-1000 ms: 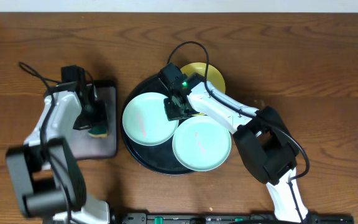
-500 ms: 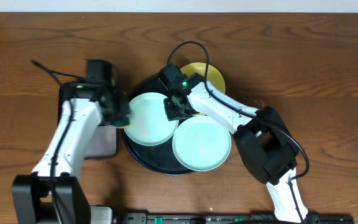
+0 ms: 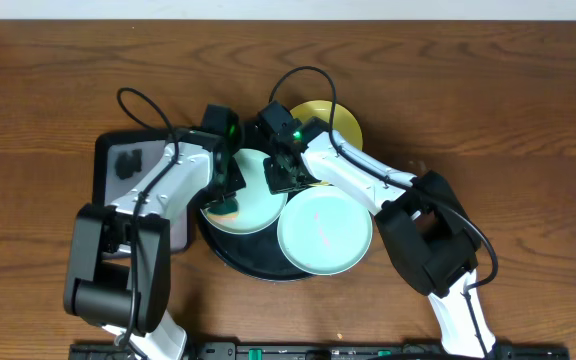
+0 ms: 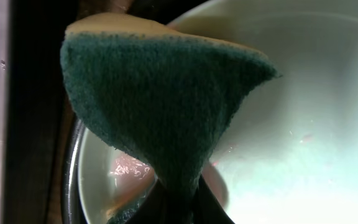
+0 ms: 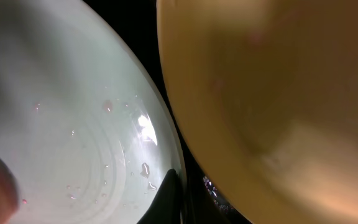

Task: Clean dirty plates on tray and stack at the side
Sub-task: 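Scrub the held mint plate with the sponge in the left gripper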

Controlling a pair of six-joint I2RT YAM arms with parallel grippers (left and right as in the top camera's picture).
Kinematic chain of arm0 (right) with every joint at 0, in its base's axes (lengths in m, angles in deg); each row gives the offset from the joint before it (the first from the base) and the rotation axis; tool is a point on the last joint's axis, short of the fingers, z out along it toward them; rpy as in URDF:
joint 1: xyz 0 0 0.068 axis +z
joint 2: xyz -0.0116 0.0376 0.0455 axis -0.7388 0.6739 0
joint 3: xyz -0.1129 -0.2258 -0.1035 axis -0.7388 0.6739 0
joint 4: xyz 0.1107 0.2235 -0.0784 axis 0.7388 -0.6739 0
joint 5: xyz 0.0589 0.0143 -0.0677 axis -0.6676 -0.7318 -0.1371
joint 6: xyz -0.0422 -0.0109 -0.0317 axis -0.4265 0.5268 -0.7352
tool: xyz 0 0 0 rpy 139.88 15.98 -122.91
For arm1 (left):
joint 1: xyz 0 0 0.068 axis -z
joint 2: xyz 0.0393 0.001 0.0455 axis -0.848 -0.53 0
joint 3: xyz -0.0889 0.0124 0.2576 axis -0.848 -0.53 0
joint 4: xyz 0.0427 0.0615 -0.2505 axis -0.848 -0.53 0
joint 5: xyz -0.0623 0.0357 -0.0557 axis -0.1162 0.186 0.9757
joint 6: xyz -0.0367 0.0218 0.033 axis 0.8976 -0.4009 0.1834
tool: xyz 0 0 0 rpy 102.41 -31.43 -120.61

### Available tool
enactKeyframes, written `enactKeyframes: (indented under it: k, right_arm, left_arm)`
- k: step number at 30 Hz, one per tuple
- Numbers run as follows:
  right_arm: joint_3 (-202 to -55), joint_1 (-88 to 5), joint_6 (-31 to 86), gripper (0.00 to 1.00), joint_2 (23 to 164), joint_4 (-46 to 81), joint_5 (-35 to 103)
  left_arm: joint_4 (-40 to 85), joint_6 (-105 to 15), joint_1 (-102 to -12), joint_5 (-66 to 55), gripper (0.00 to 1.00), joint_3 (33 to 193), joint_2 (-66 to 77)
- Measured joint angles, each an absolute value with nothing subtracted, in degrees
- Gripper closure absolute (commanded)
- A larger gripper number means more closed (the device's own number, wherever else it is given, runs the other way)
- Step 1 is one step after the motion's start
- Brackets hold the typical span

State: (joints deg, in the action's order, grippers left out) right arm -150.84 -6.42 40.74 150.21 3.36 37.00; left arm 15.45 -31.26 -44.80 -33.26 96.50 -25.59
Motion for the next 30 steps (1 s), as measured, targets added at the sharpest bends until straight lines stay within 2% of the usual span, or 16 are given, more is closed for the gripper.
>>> enactKeyframes:
  k: [3, 12, 15, 23, 27, 30]
  right_arm:
    - [-150.84, -6.42, 40.72, 0.99, 150.21, 3.38, 37.0]
    - [-150.84, -6.42, 40.52, 0.98, 150.21, 3.4, 37.22]
    - [-150.84, -6.42, 40.52, 0.98, 150.21, 3.4, 37.22]
    - [-150.84, -6.46, 40.5, 0.98, 150.21, 3.4, 37.2]
    - [-150.84, -6.46, 40.5, 0.98, 150.21, 3.38, 37.2]
    - [-150.84, -6.46, 40.5, 0.98, 150.21, 3.38, 37.2]
  left_arm:
    - [15.67, -32.47, -44.28, -32.39, 0.93, 96.5, -25.67]
    - [17.35, -50.1, -43.36, -16.69, 0.93, 96.5, -26.2]
    - [17.29, -47.98, -43.21, -18.57, 0.93, 96.5, -26.22]
    - [13.4, -26.17, -42.01, -33.94, 0.93, 96.72, -26.2]
    - [13.83, -27.77, -42.05, -33.24, 0.93, 96.72, -26.2]
    - [15.58, -36.4, -42.57, -28.93, 0.93, 96.63, -26.22]
